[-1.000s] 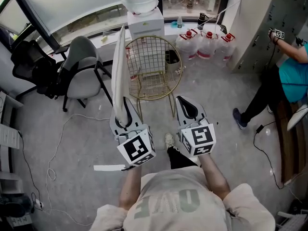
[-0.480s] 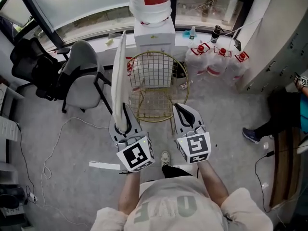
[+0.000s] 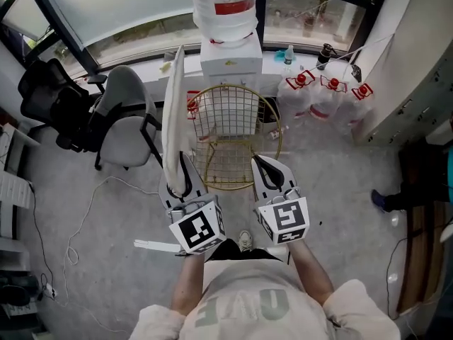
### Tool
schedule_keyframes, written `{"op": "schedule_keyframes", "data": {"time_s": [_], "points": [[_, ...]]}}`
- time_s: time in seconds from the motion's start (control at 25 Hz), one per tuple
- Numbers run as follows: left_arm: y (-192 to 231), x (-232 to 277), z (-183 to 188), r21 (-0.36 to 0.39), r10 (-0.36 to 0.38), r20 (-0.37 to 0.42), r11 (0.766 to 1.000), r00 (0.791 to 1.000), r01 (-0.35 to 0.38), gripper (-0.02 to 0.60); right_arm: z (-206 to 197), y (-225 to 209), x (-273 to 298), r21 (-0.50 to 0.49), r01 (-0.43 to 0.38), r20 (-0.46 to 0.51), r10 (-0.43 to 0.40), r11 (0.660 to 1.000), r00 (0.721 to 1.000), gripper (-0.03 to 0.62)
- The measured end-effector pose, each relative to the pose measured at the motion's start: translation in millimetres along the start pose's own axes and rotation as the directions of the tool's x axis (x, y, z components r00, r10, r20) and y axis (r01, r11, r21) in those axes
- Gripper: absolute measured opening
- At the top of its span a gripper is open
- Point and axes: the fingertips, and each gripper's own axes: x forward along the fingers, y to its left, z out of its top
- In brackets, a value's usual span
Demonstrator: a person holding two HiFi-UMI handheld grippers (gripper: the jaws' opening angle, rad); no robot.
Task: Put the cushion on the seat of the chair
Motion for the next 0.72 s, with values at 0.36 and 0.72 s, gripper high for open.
{"op": "schedule_keyframes", "data": {"time_s": [0.36,0.72], "points": [[-16.4,22.1,4.0,-0.007,-0.085,0.039,0.996,0.996,0.086,0.051,14.9,-19.6,7.8,-0.001,0.111,0.046,-0.111,0.994,0.993,0.014],[-13.3,43.0,4.3,-0.011,-0.127,0.04,0.992,0.991,0.127,0.051,36.0,-19.8,22.3,-0.014,0.174,0.105,-0.172,0.985,0.98,0.014]]}}
